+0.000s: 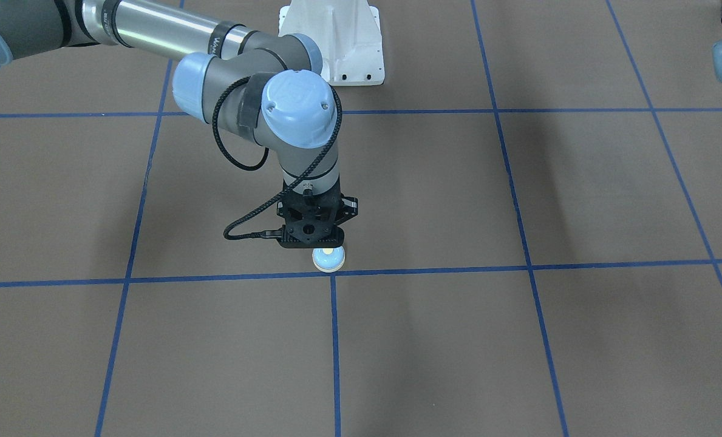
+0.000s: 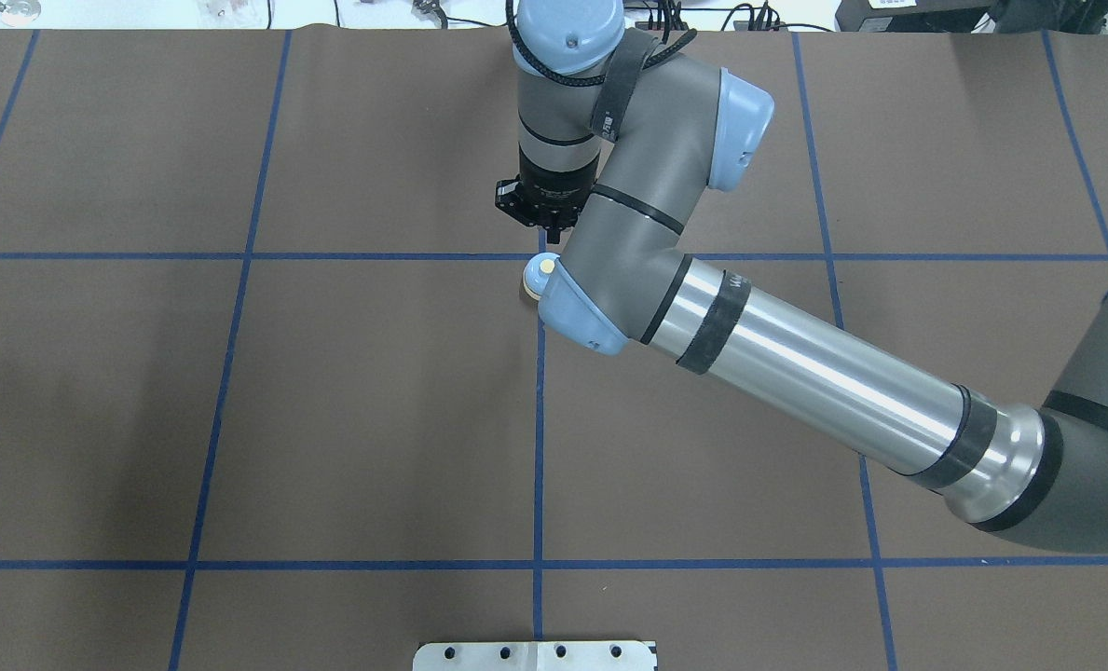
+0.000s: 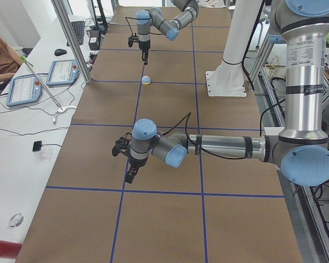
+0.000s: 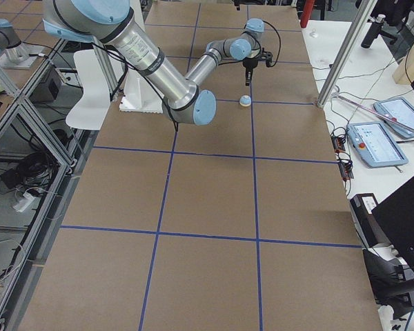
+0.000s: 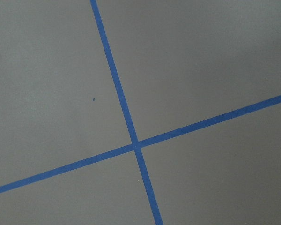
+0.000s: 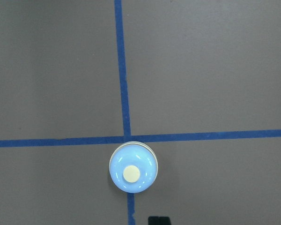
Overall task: Place and press bell with both arms
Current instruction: 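Move the right gripper above the bell's cream button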
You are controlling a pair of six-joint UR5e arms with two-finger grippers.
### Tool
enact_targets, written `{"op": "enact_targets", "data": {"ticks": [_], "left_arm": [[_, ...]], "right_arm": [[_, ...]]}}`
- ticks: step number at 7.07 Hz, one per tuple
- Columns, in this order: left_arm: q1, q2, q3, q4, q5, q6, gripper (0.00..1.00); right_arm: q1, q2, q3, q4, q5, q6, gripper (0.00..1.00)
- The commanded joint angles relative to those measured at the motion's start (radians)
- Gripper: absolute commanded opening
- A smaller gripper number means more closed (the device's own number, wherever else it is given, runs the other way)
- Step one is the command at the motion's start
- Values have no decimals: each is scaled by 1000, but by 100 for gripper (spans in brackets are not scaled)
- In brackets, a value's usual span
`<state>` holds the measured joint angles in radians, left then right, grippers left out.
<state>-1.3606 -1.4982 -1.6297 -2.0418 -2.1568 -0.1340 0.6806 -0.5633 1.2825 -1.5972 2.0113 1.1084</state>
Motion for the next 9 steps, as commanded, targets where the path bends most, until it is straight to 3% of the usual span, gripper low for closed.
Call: {"op": "enact_targets", "data": {"ticks": [1, 9], "left_arm": [[0, -1, 2, 0, 2, -4, 100], [1, -7, 10, 0, 6, -12, 100]], "right_arm": [[-22, 16, -93, 91, -15, -1, 0], [-33, 40, -212, 166, -52, -8, 0]]}}
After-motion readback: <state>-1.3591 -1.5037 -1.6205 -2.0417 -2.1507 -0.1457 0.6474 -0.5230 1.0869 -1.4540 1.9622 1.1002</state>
